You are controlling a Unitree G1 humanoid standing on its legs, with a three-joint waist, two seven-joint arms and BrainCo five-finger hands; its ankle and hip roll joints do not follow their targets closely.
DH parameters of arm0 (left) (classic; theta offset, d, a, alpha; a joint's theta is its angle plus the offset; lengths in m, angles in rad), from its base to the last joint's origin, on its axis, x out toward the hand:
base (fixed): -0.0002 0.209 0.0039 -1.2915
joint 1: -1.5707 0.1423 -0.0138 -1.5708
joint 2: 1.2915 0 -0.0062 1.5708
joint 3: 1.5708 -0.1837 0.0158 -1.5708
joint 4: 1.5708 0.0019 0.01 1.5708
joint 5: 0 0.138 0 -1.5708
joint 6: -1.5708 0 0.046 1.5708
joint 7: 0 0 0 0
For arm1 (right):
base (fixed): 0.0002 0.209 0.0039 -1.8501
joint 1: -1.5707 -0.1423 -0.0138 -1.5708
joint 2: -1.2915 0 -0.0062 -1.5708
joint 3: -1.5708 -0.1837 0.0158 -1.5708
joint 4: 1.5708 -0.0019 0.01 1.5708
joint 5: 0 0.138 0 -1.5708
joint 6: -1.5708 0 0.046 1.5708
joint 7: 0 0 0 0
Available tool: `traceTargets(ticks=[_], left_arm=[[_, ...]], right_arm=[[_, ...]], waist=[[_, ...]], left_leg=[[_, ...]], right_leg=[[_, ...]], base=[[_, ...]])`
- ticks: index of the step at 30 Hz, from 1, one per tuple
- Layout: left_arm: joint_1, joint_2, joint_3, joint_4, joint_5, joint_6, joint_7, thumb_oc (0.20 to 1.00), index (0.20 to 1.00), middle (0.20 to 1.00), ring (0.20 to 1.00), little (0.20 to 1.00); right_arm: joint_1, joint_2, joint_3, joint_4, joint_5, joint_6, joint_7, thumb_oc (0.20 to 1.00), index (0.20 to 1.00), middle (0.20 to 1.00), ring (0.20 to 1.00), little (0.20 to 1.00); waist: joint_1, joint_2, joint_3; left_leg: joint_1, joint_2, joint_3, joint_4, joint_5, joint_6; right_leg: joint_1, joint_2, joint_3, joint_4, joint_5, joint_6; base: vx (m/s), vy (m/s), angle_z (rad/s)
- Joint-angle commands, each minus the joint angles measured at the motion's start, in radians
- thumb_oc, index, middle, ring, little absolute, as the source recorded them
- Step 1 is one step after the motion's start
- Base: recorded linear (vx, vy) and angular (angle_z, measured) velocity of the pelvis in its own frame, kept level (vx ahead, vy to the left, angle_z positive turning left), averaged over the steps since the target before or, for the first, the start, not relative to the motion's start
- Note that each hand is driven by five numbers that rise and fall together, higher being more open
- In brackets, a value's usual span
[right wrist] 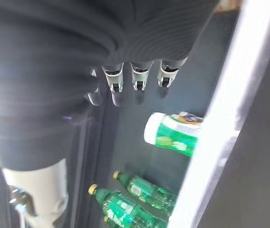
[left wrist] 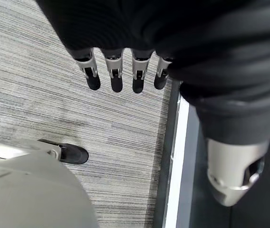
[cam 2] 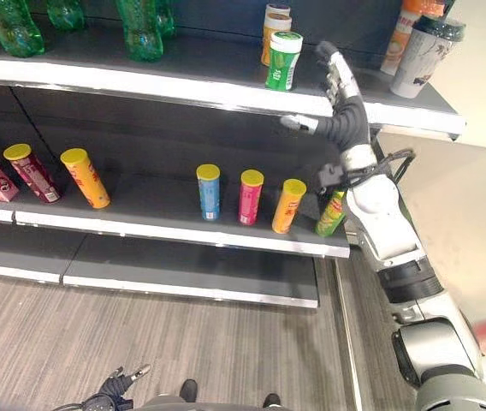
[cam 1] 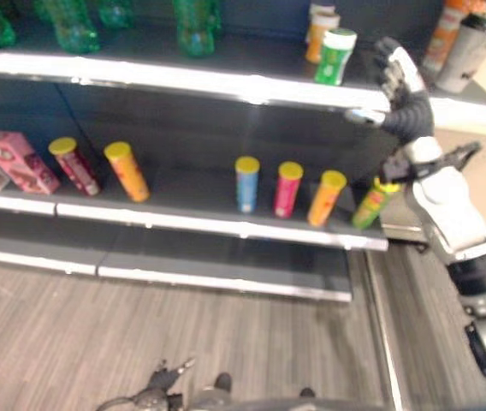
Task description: Put the goods on the table back onto the shelves and tidy them up.
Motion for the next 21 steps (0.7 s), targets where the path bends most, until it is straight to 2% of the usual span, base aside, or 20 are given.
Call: traceTargets(ticks=[1, 7, 21], left_arm=[[-0.019, 0.030, -0.041, 0.034, -0.039, -0.007, 0.000, 1.000, 1.000, 1.000, 1.000, 1.000], [-0.023, 0.044, -0.035, 0.048, -0.047, -0.004, 0.001, 1.000, 1.000, 1.000, 1.000, 1.000], [-0.018, 0.062, -0.040, 0.050, -0.076, -0.005, -0.011, 1.000, 1.000, 1.000, 1.000, 1.000]], right_arm=[[-0.119, -0.045, 0.035, 0.037, -0.015, -0.001, -0.057, 1.000, 1.000, 1.000, 1.000, 1.000], [-0.199, -0.064, 0.073, 0.142, -0.028, 0.045, -0.066, 1.000, 1.000, 1.000, 1.000, 1.000], [-0.349, -0.026, 0.169, 0.352, 0.126, 0.060, -0.014, 1.000, 1.000, 1.000, 1.000, 1.000]], waist=[[0.025, -0.014, -0.022], [0.026, -0.018, -0.022], [0.036, -0.021, -0.017]], left_leg=[[0.033, 0.041, 0.124, 0.008, -0.113, -0.025], [0.024, 0.038, 0.118, 0.008, -0.109, -0.026], [0.014, 0.039, 0.111, 0.008, -0.102, -0.029]], right_leg=[[-0.009, -0.046, -0.009, 0.007, -0.015, 0.035], [-0.014, -0.047, -0.012, 0.008, -0.014, 0.035], [-0.017, -0.044, -0.016, 0.008, -0.010, 0.033]], base=[[0.00, 0.000, 0.00], [0.00, 0.001, 0.01], [0.00, 0.000, 0.00]])
